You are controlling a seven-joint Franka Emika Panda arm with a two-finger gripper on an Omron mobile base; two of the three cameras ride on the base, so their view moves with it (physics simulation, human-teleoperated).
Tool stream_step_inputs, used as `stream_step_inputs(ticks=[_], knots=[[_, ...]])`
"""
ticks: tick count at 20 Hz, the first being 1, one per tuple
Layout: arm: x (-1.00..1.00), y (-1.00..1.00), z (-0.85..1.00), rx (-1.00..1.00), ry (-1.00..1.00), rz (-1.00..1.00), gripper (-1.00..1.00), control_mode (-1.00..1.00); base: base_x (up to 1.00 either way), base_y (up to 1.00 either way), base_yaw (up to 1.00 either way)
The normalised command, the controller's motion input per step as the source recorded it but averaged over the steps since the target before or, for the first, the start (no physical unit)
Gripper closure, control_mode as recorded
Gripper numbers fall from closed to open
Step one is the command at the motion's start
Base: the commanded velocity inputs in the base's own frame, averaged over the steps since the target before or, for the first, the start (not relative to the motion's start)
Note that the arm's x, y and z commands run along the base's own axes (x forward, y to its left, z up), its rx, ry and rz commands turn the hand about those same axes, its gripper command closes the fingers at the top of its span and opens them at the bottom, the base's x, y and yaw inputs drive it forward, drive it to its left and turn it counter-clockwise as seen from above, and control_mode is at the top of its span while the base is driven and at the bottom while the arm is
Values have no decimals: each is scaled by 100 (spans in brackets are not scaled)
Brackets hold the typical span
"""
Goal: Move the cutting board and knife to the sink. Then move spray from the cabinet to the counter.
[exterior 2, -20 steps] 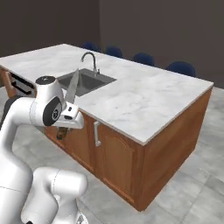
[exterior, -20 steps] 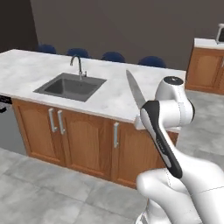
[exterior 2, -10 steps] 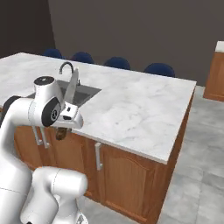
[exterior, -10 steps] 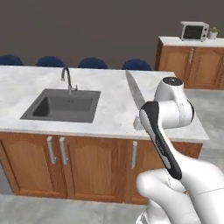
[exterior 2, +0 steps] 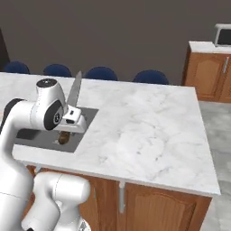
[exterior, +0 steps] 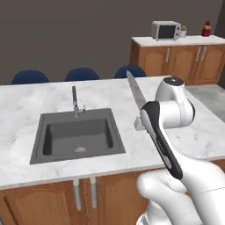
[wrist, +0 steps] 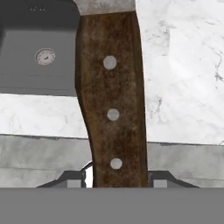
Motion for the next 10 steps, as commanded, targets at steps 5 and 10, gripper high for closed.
stream_step_inputs(ticks=[5, 10], knots=[[0, 0, 0, 0, 0, 0, 100, 100, 17, 100, -43], [0, 0, 0, 0, 0, 0, 100, 100, 8, 75, -38]])
